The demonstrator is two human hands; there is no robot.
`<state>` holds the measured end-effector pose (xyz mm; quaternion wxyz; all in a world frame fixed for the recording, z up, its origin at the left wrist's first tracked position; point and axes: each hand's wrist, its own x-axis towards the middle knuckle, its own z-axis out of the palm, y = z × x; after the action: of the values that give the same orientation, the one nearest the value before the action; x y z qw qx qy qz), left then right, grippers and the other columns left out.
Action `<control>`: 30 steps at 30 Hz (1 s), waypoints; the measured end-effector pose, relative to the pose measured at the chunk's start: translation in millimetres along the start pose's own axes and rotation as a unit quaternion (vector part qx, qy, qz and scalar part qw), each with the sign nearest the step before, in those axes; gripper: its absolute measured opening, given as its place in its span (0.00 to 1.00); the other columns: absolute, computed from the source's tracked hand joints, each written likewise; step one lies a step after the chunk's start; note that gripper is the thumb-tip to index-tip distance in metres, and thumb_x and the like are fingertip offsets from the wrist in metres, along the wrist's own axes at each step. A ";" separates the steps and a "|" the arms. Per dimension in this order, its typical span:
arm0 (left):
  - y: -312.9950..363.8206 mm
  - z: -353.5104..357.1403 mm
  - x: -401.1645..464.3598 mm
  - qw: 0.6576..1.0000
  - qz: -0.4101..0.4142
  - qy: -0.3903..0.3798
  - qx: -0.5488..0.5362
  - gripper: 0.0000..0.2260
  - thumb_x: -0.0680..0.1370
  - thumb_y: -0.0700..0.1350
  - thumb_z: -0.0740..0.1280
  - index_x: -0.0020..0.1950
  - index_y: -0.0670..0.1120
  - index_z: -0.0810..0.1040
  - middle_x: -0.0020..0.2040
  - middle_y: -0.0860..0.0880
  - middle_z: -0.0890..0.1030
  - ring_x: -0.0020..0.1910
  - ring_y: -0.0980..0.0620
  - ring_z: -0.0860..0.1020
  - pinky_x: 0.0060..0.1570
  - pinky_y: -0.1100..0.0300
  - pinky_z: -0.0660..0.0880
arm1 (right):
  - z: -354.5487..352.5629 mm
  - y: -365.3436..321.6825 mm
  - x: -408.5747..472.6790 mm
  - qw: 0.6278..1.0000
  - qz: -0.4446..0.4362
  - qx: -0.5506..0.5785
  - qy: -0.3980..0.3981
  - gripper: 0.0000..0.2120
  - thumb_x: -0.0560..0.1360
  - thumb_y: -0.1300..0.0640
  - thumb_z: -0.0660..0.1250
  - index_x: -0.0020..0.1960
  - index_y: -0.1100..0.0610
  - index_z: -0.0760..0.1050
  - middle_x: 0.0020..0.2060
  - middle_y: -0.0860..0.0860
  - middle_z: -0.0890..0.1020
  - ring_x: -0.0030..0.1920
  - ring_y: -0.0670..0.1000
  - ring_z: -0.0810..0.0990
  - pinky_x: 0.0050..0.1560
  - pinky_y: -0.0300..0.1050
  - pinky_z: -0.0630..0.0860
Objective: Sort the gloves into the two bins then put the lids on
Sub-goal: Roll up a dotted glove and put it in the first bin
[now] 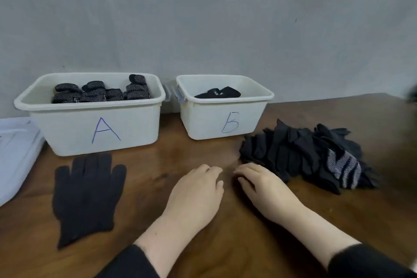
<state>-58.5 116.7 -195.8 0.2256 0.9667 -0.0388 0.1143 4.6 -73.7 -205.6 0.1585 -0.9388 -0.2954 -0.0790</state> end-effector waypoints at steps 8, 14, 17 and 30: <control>34.5 38.9 27.7 0.999 -0.027 0.018 -0.005 0.17 0.83 0.46 0.55 0.72 0.54 0.70 0.65 0.54 0.76 0.62 0.52 0.74 0.62 0.55 0.70 | 4.5 13.7 -11.6 0.990 0.040 0.079 0.110 0.13 0.84 0.56 0.60 0.64 0.53 0.79 0.57 0.45 0.81 0.58 0.45 0.79 0.60 0.40 0.75; 31.9 33.4 22.3 0.999 -0.006 -0.013 -0.034 0.17 0.84 0.49 0.56 0.73 0.56 0.69 0.68 0.57 0.74 0.64 0.54 0.73 0.66 0.55 0.70 | -2.3 32.1 -13.4 0.965 0.044 0.087 0.244 0.08 0.80 0.60 0.66 0.58 0.56 0.80 0.52 0.47 0.80 0.54 0.48 0.77 0.56 0.47 0.76; 32.6 32.9 20.0 0.999 -0.006 -0.014 -0.051 0.16 0.84 0.51 0.57 0.72 0.57 0.70 0.66 0.58 0.75 0.63 0.56 0.74 0.66 0.55 0.70 | -11.0 47.2 -10.3 0.943 0.068 0.029 0.324 0.08 0.78 0.60 0.70 0.57 0.56 0.80 0.55 0.49 0.80 0.57 0.52 0.77 0.58 0.55 0.73; 29.2 31.6 25.1 0.997 -0.005 -0.022 -0.070 0.16 0.83 0.53 0.57 0.72 0.57 0.71 0.65 0.58 0.75 0.62 0.57 0.74 0.66 0.54 0.71 | -76.8 101.5 5.7 0.959 0.247 0.005 0.138 0.11 0.82 0.52 0.65 0.57 0.55 0.83 0.50 0.53 0.84 0.52 0.57 0.80 0.48 0.46 0.72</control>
<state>-31.3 75.9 -204.9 0.2920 0.9511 -0.0472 0.0888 63.9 -175.8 -157.7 0.2174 -0.9617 -0.0297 -0.1643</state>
